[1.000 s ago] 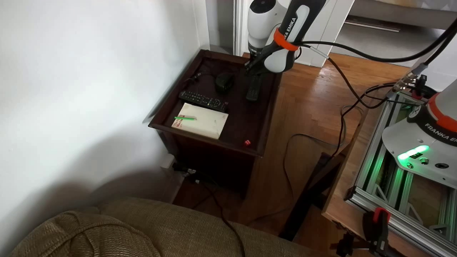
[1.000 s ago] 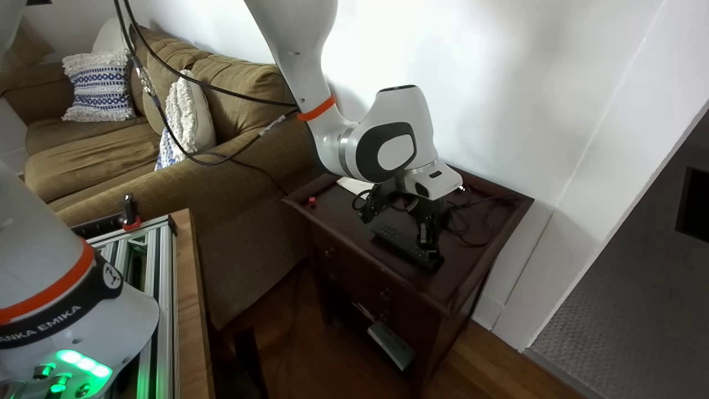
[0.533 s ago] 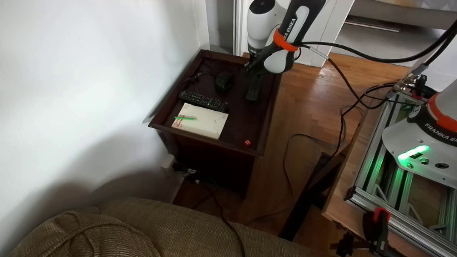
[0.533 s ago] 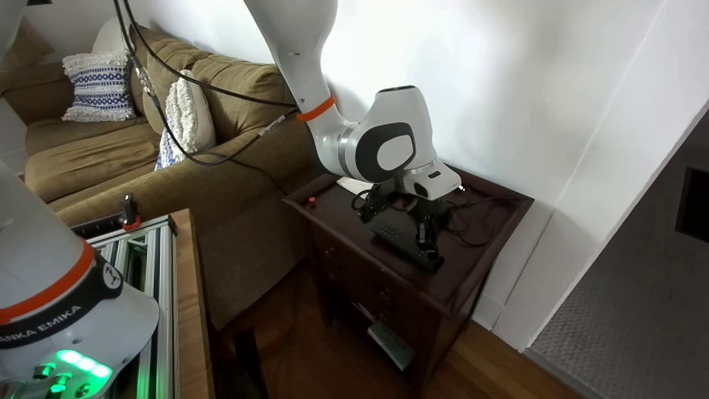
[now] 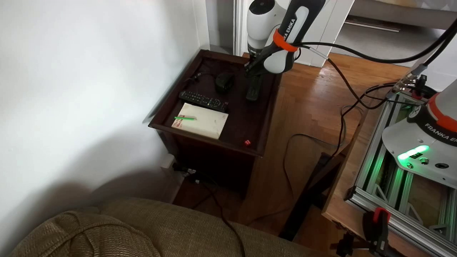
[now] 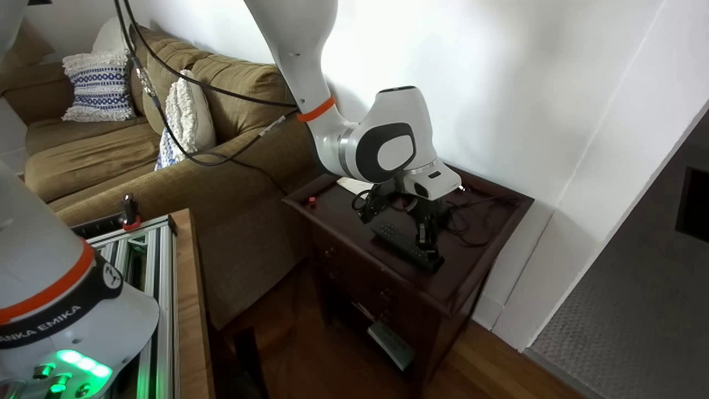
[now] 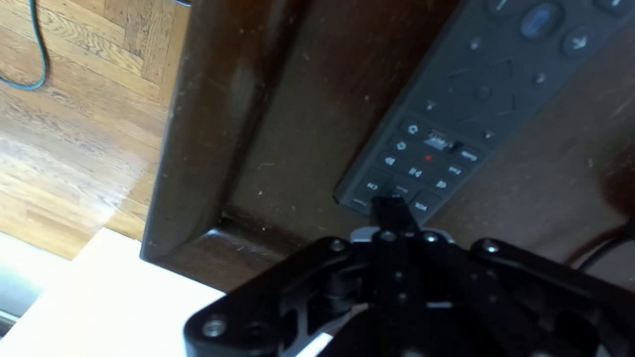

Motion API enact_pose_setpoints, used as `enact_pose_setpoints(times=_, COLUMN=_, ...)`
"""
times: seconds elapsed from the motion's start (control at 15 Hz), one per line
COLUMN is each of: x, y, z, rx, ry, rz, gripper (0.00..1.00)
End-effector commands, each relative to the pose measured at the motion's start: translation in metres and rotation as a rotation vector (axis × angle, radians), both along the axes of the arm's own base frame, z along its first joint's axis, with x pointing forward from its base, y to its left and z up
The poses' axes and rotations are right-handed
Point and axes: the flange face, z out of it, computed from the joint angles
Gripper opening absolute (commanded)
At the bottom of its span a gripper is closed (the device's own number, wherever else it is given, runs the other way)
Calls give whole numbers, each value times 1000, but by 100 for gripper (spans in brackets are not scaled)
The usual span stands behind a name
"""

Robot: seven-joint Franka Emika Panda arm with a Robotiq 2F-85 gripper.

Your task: Push a button on the gray remote control

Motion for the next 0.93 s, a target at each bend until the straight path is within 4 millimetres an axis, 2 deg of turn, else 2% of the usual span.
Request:
enact_pose_setpoints(times=0.0, x=-2, y=5, z=-14, rx=-9, ry=32, rz=0, gripper=0)
enact_pose_setpoints(times=0.4, x=-8, y=10, z=-28, rx=-18, ry=62, rz=12, gripper=0)
enact_pose_setpoints(times=0.73, x=-9, y=9, z=-28, rx=-24, ry=69, rz=22, gripper=0)
enact_pose_setpoints(times=0.87, x=-6, y=8, z=-20, rx=-23, ry=55, rz=19, gripper=0)
